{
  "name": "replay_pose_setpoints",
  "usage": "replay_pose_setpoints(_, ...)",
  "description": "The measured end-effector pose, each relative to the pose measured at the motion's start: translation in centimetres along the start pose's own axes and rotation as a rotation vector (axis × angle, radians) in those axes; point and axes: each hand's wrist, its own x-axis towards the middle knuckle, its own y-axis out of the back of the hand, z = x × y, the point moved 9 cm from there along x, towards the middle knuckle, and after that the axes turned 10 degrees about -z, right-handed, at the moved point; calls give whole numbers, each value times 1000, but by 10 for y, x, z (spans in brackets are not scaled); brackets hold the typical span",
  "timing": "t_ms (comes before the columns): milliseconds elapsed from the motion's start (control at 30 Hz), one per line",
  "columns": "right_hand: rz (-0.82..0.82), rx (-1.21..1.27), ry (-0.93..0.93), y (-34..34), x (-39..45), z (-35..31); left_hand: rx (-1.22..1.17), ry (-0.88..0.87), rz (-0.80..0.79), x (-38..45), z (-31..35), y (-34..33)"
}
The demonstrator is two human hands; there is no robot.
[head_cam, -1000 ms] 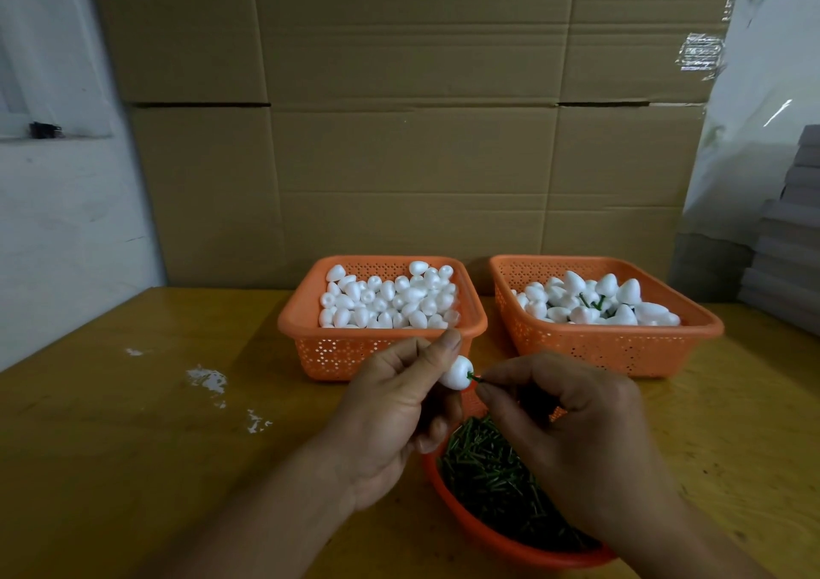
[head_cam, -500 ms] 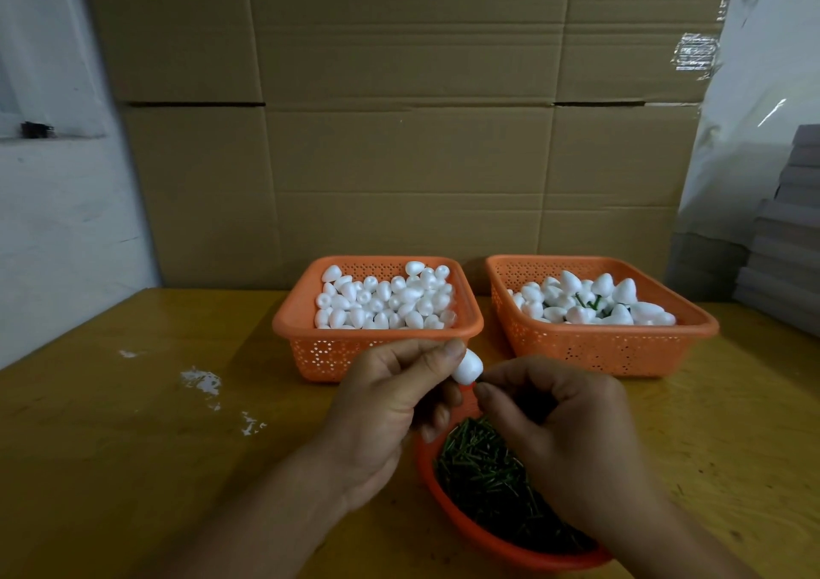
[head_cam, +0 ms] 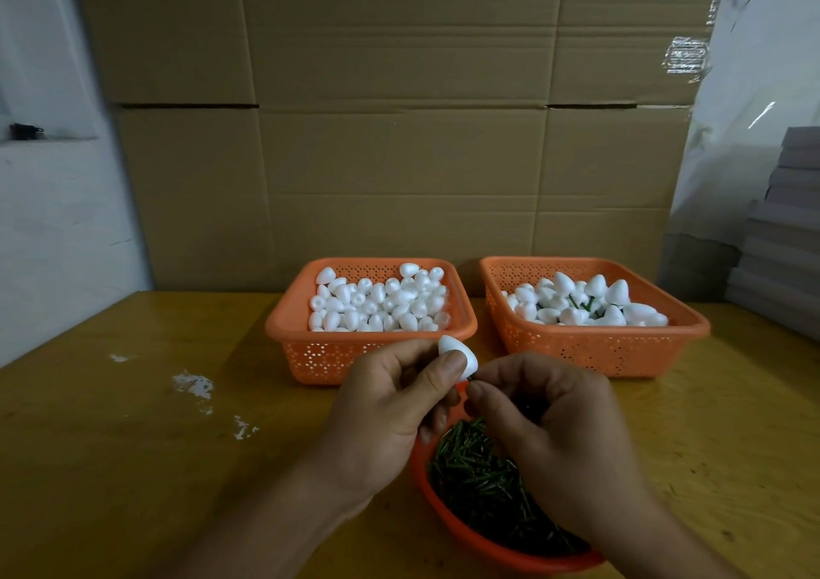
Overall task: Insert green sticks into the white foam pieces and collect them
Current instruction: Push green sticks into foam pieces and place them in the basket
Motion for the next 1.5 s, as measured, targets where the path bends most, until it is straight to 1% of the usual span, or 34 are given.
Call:
replay_pose_setpoints(333,11,4,14,-5,-2,5,216,-92,-3,-5,17,-5)
replay_pose_setpoints(467,6,65,-8,-7,-1,11,194,-112,4,-6,17,-7)
replay_pose_setpoints(700,-22,147,-80,-7,3,16,191,-67,43,-4,7,-1)
replay_pose_setpoints(833,5,167,-152,4,9,26,122,-12,13,-3,-1,-5)
replay_pose_setpoints(900,42,152,-190,15,15,36,119,7,27,-4,-2,-4)
replay_pose_setpoints(1000,153,54,-247,43,29,59,150,-5,46,-4,-2,-4)
replay_pose_setpoints(1133,306,-144,-333,88,51,95,219,-12,48,-5,-4,-2)
replay_pose_setpoints(1233,371,-418,-476,121,62,122,225,-8,23,-5,-6,-4)
replay_pose_setpoints(1267,383,-519,-518,130,65,128,224,-10,16,-5,-7,-5)
replay_pose_setpoints(1333,366,-638,-613,141,71,142,228,-18,6,-5,-7,-6)
replay_pose_setpoints(1433,331,-713,-749,147,76,160,240,-31,-7,-4,-6,-8)
replay_pose_setpoints(1500,327,-761,-804,149,77,163,233,-36,-10,-5,-5,-9)
